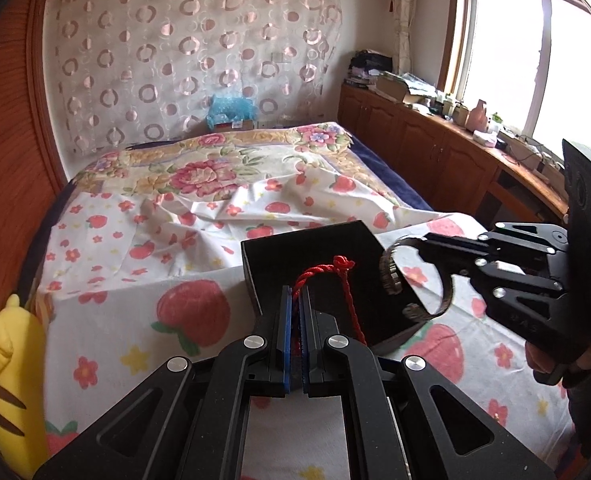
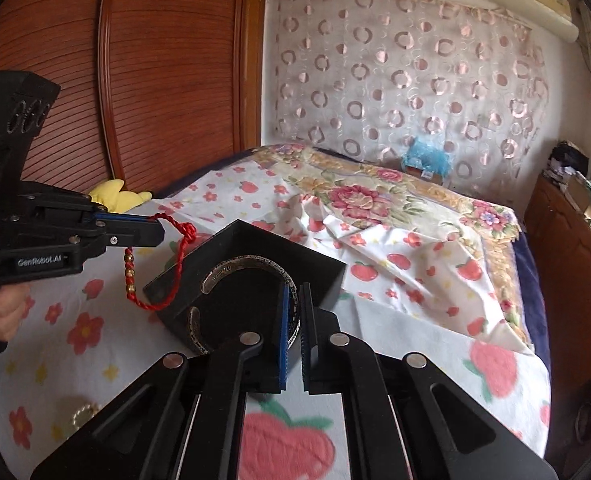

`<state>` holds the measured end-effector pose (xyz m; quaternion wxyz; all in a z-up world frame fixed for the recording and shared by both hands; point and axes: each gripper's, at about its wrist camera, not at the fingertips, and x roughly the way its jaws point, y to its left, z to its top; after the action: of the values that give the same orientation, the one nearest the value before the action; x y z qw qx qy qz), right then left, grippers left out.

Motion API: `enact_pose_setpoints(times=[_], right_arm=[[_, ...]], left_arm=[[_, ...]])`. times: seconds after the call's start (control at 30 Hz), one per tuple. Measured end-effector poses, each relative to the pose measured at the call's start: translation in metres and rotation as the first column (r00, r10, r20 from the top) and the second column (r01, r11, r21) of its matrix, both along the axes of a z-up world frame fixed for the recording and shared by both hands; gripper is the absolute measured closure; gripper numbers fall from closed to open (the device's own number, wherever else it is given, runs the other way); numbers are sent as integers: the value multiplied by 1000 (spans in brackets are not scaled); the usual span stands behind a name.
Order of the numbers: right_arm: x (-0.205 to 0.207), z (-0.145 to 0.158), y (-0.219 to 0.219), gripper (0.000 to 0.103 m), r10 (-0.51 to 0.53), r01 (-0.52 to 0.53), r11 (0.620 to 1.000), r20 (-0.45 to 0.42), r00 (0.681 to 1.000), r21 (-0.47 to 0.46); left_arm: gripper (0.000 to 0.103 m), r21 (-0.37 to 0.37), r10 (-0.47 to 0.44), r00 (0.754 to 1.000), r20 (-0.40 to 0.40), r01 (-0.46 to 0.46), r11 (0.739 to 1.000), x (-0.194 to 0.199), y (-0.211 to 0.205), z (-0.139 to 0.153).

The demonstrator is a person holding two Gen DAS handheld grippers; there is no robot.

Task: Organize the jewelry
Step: 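Carry both pieces into the black box and open both grippers to release them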

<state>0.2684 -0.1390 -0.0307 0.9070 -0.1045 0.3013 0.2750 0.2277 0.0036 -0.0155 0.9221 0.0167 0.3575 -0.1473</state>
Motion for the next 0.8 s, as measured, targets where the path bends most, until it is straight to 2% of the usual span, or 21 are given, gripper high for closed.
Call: enact_pose_setpoints(times=[0.2,0.3,0.57,0.8], right_arm=[[14,-18,23,97,62,-64,998,-53,997,-28],[17,-24,24,91,75,-76,997,-78,994,-13],[18,-18,4,91,35,-33,999,-69,997,25],[15,-16,-11,90,1,0,1000,-63,998,17]], left_arm=[[101,4,3,1000,-13,-3,1000,16,4,-8],[101,9,3,1000,-26,-2,1000,21,2,-13],[101,13,-18,998,-56,19,1000,36,-9,-23],[100,18,-35,997,-73,36,999,52,-22,-29]])
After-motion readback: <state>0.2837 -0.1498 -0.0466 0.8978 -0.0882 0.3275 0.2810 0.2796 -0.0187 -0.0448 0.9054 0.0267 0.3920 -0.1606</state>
